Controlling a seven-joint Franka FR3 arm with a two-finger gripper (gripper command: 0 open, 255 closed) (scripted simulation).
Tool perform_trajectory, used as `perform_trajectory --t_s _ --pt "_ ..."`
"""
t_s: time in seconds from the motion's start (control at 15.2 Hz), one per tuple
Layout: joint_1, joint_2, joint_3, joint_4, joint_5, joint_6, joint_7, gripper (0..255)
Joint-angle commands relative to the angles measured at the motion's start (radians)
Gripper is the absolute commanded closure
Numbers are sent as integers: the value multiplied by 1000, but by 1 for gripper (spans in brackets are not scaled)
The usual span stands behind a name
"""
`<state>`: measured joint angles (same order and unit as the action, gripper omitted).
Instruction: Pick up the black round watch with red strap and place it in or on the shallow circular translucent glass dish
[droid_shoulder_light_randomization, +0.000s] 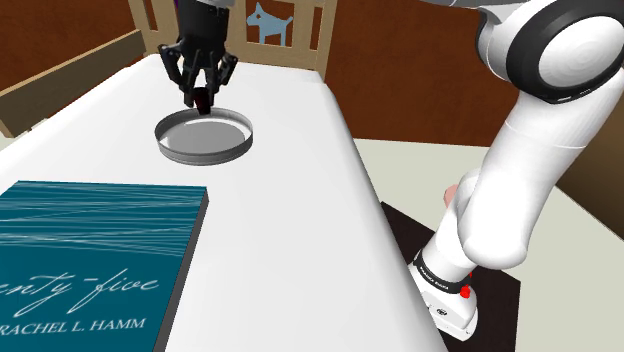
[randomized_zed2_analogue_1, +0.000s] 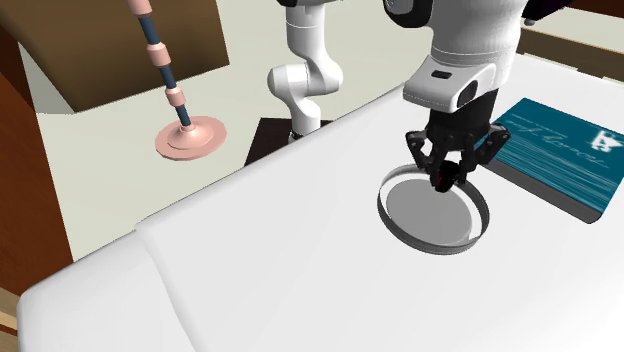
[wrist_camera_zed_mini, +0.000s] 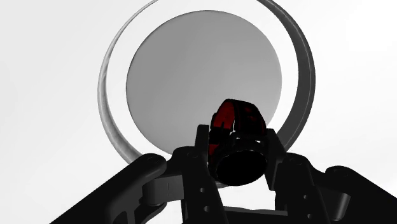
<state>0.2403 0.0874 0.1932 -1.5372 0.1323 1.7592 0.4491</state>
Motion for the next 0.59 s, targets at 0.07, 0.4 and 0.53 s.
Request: perform_trajectory --t_s 0.07,0.4,0.53 --pt "-1 -12 0 -58 4 47 -7 255" --pt "-1 -16 0 -97 6 81 -12 255" --pt "-1 -16 0 -97 6 81 -12 255"
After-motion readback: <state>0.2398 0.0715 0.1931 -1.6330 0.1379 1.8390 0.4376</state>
